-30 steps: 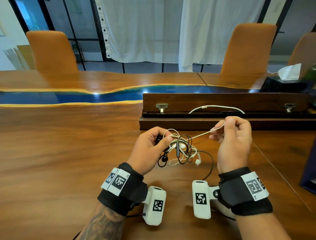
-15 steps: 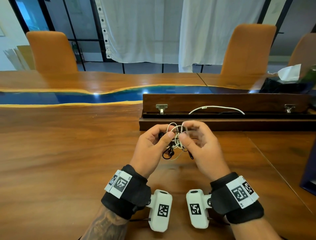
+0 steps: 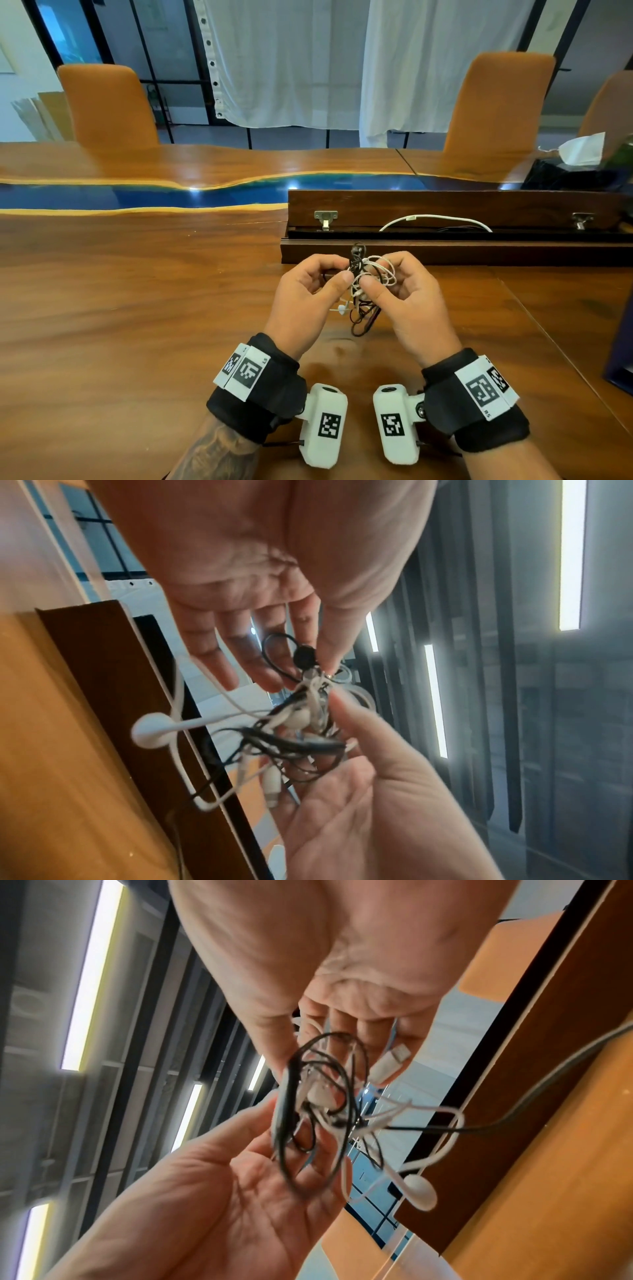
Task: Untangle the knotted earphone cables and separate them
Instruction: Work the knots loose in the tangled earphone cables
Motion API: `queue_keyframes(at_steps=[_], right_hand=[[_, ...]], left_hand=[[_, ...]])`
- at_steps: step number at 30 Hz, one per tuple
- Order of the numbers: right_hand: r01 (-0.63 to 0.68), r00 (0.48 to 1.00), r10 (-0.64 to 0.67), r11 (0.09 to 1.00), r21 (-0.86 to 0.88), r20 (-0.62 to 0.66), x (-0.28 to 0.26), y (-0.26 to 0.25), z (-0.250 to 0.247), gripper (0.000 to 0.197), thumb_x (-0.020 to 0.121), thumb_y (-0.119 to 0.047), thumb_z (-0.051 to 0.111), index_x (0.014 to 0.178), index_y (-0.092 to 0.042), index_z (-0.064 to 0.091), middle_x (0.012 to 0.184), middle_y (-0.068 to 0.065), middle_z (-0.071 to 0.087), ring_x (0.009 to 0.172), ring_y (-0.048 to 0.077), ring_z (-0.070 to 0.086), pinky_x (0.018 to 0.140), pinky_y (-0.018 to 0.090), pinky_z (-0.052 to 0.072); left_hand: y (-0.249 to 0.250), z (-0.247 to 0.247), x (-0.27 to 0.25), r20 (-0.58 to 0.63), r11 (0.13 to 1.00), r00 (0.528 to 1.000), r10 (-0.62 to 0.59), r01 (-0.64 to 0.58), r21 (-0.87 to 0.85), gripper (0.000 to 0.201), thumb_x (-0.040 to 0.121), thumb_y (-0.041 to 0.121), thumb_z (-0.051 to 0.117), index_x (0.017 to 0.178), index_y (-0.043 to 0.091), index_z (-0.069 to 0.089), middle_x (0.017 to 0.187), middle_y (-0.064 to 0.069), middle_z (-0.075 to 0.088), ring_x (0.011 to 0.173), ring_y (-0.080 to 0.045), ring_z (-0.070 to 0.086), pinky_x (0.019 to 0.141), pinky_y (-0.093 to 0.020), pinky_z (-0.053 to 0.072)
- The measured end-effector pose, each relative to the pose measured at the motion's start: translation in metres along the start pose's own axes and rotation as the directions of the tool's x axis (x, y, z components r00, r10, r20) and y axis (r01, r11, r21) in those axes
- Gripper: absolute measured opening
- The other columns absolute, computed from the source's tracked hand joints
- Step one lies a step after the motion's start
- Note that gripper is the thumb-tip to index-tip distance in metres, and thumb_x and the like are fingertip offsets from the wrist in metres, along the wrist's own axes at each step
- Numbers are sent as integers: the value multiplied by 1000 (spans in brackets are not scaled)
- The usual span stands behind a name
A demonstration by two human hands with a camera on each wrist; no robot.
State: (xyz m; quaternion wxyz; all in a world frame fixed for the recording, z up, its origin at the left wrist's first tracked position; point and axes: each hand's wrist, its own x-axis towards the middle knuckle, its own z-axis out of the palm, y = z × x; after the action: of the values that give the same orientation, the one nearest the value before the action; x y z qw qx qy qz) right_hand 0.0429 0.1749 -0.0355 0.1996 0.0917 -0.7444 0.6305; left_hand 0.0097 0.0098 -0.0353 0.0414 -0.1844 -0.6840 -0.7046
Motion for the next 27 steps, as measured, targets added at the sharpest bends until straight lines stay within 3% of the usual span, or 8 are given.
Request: queue_keyframes(at_steps=[2, 5, 8, 12, 16, 20, 24, 27], right_hand=[[-1, 1000, 1, 1000, 11, 18, -2, -2, -1, 15, 91, -23, 74, 102, -17, 65, 92, -1, 71, 85, 14, 70, 70, 24, 57], [-20, 999, 21, 999, 25, -39, -1, -5, -2, 38, 89, -47, 69, 116, -21, 63, 102, -9, 71, 95, 7, 69, 79, 18, 54], [-56, 998, 57, 998, 34, -37, 1, -5, -1, 32, 95, -34, 65, 125, -23, 63, 103, -12, 74, 100, 7, 69, 83, 18, 54], [-29, 1000, 29, 999, -20, 1, 0, -3, -1, 22, 100, -14, 60, 117, -23, 70, 102, -9, 73, 100, 8, 68, 82, 21, 55], [-33, 997, 35, 999, 40, -67, 1, -4, -1, 11, 95, -13, 66, 105, -16, 69, 92, -4, 73, 86, 9, 71, 71, 19, 55], [-64, 995, 66, 998, 29, -75, 1, -2, 0, 9, 95, -12, 66, 103, -17, 66, 89, 2, 72, 79, 13, 69, 68, 23, 55], [-115, 989, 115, 993, -2, -95, 2, 2, 0, 16, 99, -8, 57, 102, -22, 63, 90, 5, 69, 81, 24, 67, 67, 32, 59], [-111, 988, 106, 993, -38, -116, 4, 3, -2, 15, 100, -11, 57, 105, -25, 62, 90, 4, 69, 83, 26, 67, 65, 32, 59]], left_hand=[[0, -1, 0, -5, 1000, 1000, 11, -11, 12, 14, 95, 10, 65, 106, 17, 70, 99, 1, 72, 92, -13, 68, 81, -32, 59], [-2, -2, 1, 5, 999, 1000, 30, -30, 41, 15, 96, 6, 62, 103, 16, 70, 97, -3, 72, 91, -19, 68, 79, -32, 58], [-3, 0, 0, 42, 998, 998, 35, -38, 60, 16, 97, 5, 61, 101, 17, 70, 97, -4, 71, 92, -20, 68, 79, -33, 58], [-1, 2, -2, 76, 999, 997, 22, -24, 27, 18, 98, 4, 58, 105, 17, 69, 96, 0, 70, 87, -10, 66, 72, -23, 54], [2, 4, -3, 144, 1000, 990, -6, 10, -24, 21, 95, 8, 64, 115, 15, 66, 103, 0, 70, 93, -11, 68, 76, -24, 54], [4, 0, -2, 87, 1000, 996, 20, -19, -13, 17, 93, 2, 65, 106, 12, 69, 100, -5, 72, 92, -17, 70, 77, -26, 56], [7, -2, -3, 34, 999, 998, 54, -54, -4, 18, 94, 0, 63, 100, 16, 68, 96, -4, 71, 84, -8, 69, 69, -19, 53], [8, -1, -2, 56, 997, 996, 73, -74, 21, 19, 94, 0, 62, 100, 17, 67, 94, -4, 70, 78, -4, 67, 65, -17, 52]])
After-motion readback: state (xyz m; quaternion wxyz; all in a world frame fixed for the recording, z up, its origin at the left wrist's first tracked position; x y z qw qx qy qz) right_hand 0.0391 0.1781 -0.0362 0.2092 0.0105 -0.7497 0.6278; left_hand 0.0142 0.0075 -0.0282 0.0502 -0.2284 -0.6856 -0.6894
